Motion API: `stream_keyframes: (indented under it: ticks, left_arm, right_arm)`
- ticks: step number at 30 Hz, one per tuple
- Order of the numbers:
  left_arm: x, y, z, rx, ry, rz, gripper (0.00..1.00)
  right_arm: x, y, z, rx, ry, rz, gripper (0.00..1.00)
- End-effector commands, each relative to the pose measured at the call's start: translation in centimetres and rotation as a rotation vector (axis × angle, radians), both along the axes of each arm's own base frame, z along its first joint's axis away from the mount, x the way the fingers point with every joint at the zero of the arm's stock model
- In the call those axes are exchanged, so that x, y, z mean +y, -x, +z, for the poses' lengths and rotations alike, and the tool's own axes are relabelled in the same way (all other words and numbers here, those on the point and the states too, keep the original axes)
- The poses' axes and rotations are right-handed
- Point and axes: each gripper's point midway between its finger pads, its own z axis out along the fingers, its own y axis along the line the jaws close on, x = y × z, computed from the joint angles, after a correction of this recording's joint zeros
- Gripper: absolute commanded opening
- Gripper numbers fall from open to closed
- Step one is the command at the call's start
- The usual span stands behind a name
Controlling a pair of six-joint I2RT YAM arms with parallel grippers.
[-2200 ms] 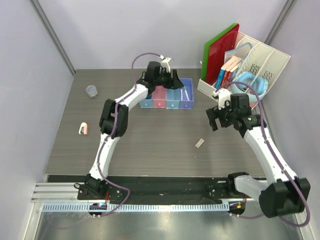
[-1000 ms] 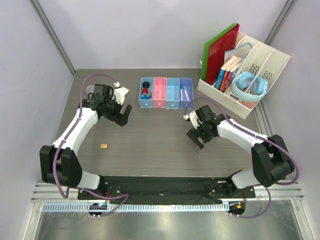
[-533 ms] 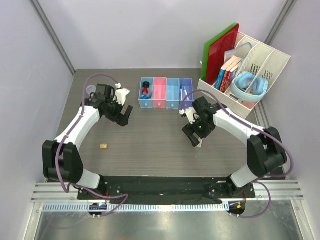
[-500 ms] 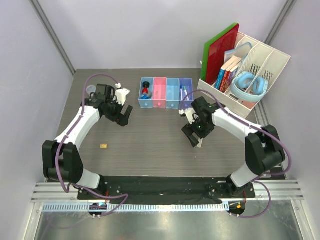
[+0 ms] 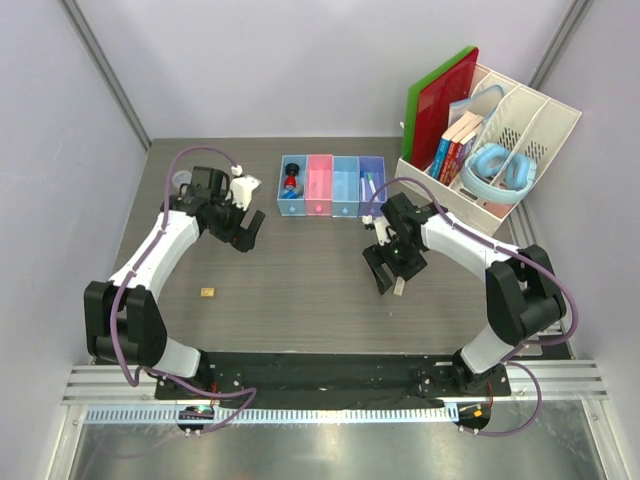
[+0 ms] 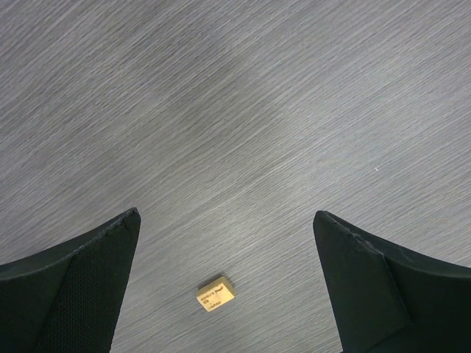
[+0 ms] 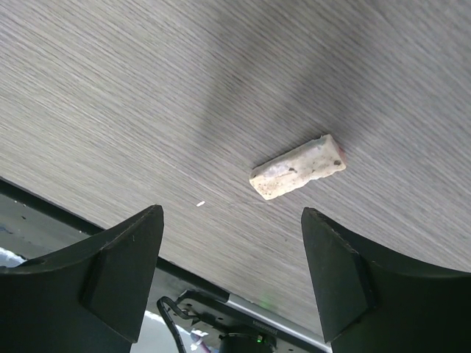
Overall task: Sort the stationery into containers
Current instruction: Pick up the stationery from the center of the board.
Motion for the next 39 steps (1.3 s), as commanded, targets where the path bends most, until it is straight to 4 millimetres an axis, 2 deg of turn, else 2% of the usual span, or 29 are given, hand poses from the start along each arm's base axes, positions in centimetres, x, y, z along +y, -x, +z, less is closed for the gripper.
stream_keyframes:
  ticks: [1,6,11,20,24,31,33,36,39]
  left_arm:
    - [-0.1,-0.8,2.7,-0.072,0.002,-0.007,1.0]
    - [-0.1,-0.8,2.9,-0.077,0.005,-0.012,1.0]
    - [-0.1,-0.9,3.4,-0.092,0.005,-0.017,1.0]
    - [0.1,-0.7,3.9,-0.107,-0.007,-0.026,1.0]
    - [0.1,-0.6,4.0,-0.107,-0.006,-0.028,1.0]
    - [0.1,-0.4,4.4,-0.108,-0.004,-0.028,1.0]
    - [0.1,-0.3,4.5,-0.108,-0.003,-0.028,1.0]
    - [0.1,-0.2,4.5,-0.108,-0.004,-0.028,1.0]
    - [0.0,-0.1,4.4,-0.103,0.0,-0.031,1.0]
  right_arm:
    - [0.0,0.8,0.8,0.009,-0.007,-0.035,0.8]
    - [-0.7,0.4,0.2,0.002,0.046,-0.083,0.79]
    - [-1.2,0.2,-1.5,0.031,0.093,-0.132,0.79]
    - [-1.7,-0.3,-3.7,0.095,0.073,-0.202,0.75]
    - [-1.6,-0.5,-4.3,0.112,0.059,-0.206,0.65]
    - [-0.8,-1.5,-4.6,0.101,0.031,-0.183,0.31]
    - [-1.0,-2.1,-4.6,0.07,0.043,-0.182,0.26]
    - [-1.4,-2.8,-4.5,0.026,0.057,-0.179,0.23]
    - [-1.5,-3.2,-4.4,-0.003,0.063,-0.172,0.14]
